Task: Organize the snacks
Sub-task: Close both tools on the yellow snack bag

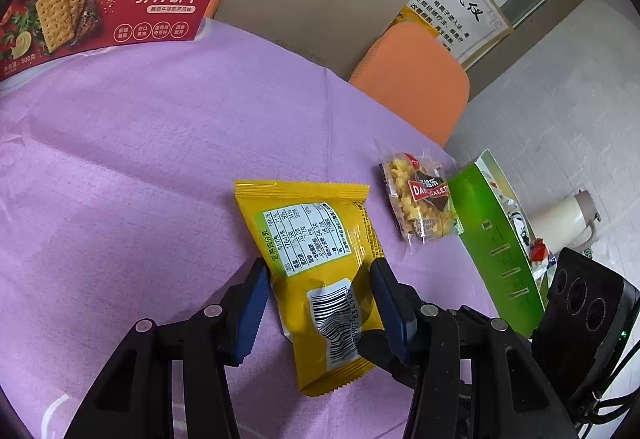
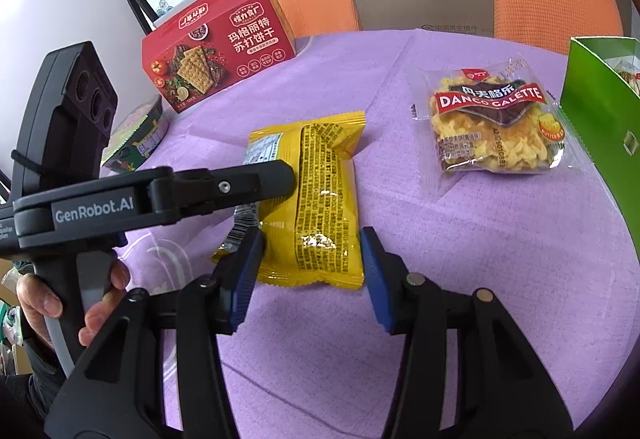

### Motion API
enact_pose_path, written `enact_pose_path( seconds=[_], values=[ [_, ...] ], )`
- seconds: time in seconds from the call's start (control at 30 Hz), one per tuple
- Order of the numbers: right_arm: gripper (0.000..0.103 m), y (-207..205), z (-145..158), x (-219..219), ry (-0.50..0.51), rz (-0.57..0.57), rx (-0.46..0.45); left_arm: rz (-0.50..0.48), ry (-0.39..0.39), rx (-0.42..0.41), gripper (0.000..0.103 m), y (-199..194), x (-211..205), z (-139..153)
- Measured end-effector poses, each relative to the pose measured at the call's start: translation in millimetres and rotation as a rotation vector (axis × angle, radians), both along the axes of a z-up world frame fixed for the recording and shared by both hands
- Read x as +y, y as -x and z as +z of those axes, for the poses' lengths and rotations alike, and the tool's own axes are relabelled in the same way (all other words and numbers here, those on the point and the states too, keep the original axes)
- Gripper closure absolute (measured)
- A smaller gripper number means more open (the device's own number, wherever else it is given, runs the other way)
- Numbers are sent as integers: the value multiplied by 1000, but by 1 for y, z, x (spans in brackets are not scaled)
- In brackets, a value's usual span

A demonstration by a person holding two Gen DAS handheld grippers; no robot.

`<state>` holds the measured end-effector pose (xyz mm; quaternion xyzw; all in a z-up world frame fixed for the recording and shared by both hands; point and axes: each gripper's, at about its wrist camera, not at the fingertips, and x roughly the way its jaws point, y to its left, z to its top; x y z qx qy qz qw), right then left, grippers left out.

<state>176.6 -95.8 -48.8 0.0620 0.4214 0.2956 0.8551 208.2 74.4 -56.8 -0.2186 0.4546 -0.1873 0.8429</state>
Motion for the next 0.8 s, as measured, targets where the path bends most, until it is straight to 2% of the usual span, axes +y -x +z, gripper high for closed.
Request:
enact_pose_path(
  seconds=[0.07,0.17,0.2,0.23,0.4,0.6,0.8],
  values=[
    [61,0,-1,2,-2,4,5,-15,-5,-5,60,0,-3,0],
    [73,3,3,5,1,11,-12,-23,-25,-37,64,2,-7,3],
    [81,4,5,6,6,13,-23,-21,-30,-49,67,3,-7,5],
    [94,5,6,7,19,4,-32,-13,-40,-57,68,4,-7,6],
    [95,4,7,5,0,-7,-32,-10,0,-60,70,2,-2,6],
    [96,7,20,-4,-39,-24,-73,3,25,-120,70,9,-4,20],
    [96,15,48,-32,-102,-97,-167,-14,48,-167,71,5,-24,55]
  ],
)
